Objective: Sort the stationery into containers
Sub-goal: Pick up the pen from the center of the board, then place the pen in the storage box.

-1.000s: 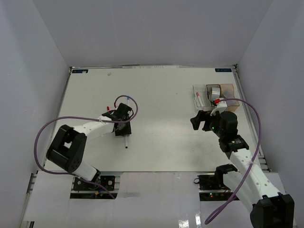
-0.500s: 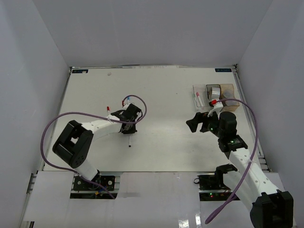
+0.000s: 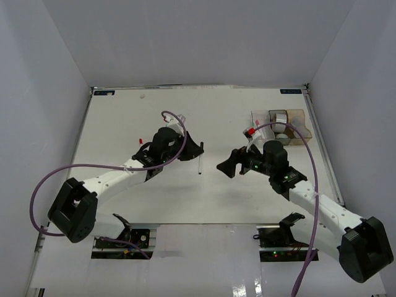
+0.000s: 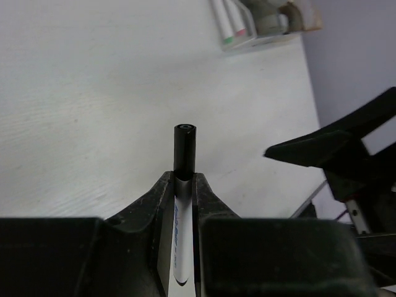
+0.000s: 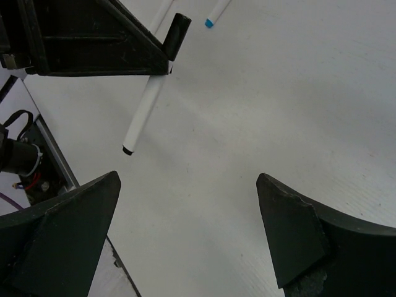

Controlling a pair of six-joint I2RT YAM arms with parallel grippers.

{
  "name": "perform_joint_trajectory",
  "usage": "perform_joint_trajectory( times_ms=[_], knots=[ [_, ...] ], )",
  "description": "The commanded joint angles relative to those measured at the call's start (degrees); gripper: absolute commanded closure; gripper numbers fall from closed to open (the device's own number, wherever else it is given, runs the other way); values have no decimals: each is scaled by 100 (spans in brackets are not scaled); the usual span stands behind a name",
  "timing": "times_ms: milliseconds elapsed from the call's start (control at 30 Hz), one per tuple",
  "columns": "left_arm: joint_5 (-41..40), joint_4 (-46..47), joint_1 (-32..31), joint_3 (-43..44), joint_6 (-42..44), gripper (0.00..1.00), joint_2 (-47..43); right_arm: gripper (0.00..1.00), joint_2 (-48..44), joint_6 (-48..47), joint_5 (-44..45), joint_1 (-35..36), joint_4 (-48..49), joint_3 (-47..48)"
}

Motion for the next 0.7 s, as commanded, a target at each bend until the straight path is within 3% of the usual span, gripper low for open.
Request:
perform_joint_trajectory(
  times_ms=[0,300,667],
  knots=[
    [655,1012,-2,-195,-422,86,-344,3,240,303,145,288,684,427],
    [972,2155,-11,-679,-1081,83,-608,10,873,443,383,658,913,972],
    [858,2498,-2,-882,-1064,82,-766,24,1366,567,339,940,949,1341]
  ],
)
